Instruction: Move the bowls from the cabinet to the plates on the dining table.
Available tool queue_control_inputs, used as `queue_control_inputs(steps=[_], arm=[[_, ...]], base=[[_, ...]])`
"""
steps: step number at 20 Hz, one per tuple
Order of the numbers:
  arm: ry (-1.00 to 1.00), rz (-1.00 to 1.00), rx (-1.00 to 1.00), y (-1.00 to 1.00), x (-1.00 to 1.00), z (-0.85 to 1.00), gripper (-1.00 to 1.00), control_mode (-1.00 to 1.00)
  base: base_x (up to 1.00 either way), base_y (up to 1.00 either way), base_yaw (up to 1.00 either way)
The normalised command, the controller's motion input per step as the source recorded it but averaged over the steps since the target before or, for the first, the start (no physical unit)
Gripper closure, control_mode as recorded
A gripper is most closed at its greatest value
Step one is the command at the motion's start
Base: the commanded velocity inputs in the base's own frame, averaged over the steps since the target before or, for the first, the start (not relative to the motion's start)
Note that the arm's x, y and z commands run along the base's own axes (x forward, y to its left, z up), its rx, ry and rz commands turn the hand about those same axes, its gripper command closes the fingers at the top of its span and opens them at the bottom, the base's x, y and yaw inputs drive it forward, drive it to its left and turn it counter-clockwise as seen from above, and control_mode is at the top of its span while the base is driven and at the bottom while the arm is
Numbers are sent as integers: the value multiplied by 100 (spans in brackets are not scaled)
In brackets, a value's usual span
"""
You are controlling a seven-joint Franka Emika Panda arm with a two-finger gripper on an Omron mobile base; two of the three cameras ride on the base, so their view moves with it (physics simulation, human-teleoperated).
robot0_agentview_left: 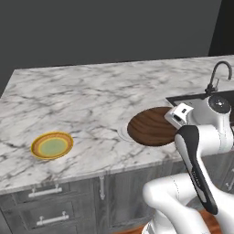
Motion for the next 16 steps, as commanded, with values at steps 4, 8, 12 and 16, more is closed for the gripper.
queue_control_inputs(steps=[4, 8, 12, 16], arm=[[0, 0, 0, 0, 0, 0, 100, 100], [0, 0, 0, 0, 0, 0, 100, 100], [0, 0, 0, 0, 0, 0, 100, 100], [0, 0, 0, 0, 0, 0, 100, 100]], base=[[38, -16, 0], [21, -8, 0], [6, 0, 0], [3, 0, 0]])
